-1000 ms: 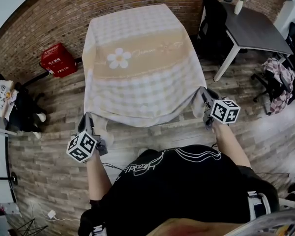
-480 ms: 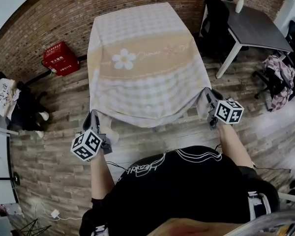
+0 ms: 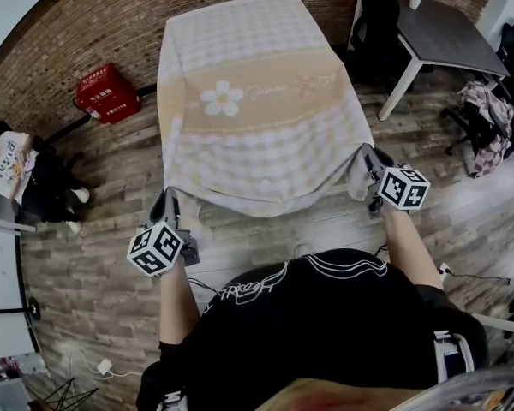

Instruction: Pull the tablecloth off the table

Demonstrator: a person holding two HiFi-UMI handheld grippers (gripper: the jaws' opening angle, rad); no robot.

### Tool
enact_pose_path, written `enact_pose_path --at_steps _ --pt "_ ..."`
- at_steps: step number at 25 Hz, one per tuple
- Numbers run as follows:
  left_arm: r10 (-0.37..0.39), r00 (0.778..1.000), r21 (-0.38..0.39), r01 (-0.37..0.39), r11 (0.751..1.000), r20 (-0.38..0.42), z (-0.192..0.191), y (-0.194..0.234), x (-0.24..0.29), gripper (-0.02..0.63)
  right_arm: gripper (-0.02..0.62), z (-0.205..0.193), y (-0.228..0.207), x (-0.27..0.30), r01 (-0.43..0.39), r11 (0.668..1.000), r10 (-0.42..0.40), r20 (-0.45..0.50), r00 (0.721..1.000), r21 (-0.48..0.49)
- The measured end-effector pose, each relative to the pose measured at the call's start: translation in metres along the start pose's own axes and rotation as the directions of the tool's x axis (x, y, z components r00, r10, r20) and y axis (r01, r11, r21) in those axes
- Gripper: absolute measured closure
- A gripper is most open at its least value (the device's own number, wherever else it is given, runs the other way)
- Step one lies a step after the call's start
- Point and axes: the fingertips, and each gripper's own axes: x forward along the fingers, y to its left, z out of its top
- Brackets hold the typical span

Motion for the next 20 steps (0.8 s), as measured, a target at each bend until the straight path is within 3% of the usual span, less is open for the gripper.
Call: enact_pose_path --at_steps 20 --pt "-0.074 0.996 0.001 0.074 0.997 -0.043 -0.035 0.037 -0.066 0.598 0.597 -0.052 0.055 -0.061 0.067 0.998 -0.067 0.014 0.998 -0.017"
